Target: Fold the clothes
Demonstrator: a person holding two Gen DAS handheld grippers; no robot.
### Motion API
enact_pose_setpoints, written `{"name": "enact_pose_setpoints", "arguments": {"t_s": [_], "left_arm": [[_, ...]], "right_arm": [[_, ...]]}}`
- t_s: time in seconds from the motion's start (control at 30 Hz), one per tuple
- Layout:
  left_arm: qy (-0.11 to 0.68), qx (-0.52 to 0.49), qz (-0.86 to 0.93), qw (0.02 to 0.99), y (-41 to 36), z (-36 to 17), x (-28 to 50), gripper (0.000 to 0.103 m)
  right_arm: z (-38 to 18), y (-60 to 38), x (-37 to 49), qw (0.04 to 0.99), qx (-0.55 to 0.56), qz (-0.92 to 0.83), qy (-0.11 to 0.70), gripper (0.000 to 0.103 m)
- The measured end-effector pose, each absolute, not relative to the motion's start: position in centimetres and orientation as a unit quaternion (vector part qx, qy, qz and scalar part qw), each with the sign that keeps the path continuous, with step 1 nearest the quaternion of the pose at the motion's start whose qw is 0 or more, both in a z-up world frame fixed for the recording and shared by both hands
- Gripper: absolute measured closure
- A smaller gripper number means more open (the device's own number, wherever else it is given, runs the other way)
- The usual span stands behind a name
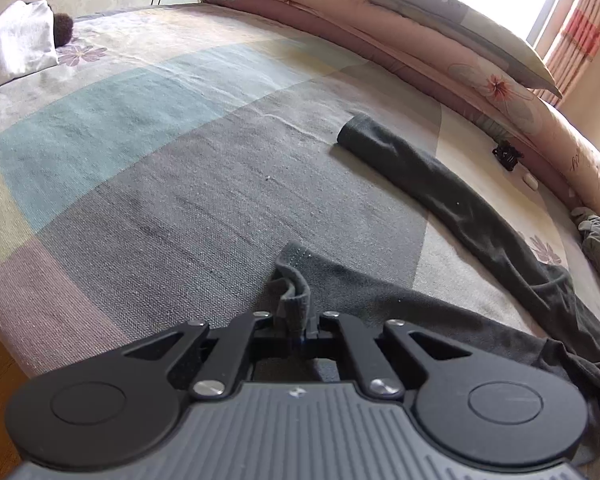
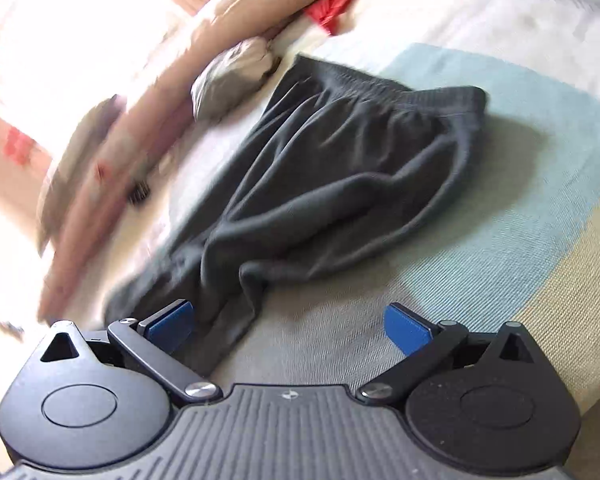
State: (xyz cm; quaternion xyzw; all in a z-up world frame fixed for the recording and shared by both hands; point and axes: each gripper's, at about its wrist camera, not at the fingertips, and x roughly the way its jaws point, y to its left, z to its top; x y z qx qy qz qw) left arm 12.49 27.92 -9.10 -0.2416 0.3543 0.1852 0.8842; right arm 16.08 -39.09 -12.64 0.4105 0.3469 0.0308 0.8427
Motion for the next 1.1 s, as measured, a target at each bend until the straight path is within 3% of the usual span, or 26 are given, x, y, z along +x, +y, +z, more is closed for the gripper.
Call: {"name": "enact_pose_setpoints", "arguments": {"t_s": [0.13, 0.43, 0.77, 0.93, 1.03, 1.1], "left_arm": [[0.362, -0.240, 0.188, 0.881, 27.9, -9.4, 12.8, 0.101], [0.365, -0.223, 0.186, 0.884, 27.3, -9.3, 13.0, 0.101], [0.367, -0.235, 0.185, 0.881, 27.8, -9.4, 13.1, 0.100], [0.367, -0.240, 0.184, 0.880, 28.0, -9.7, 12.8, 0.099], [0.369, -0.232, 0.184, 0.881, 27.9, -9.6, 13.2, 0.099], [0.371, -0.228, 0.183, 0.881, 27.8, -9.5, 13.3, 0.099]], "right_arm": [[-13.6, -41.4, 16.7, 0.823, 0.479, 0.014, 0.305, 0.000], [-13.6, -40.2, 19.1, 0.836, 0.450, 0.000, 0.314, 0.000], [-14.3, -41.6, 21.0, 0.850, 0.465, 0.002, 0.248, 0.000], [-14.1, -39.9, 20.6, 0.854, 0.437, 0.046, 0.277, 0.000], [-14.6, -40.3, 19.9, 0.863, 0.422, 0.026, 0.277, 0.025], [-15.3, -41.3, 19.6, 0.854, 0.442, 0.010, 0.274, 0.052]]}}
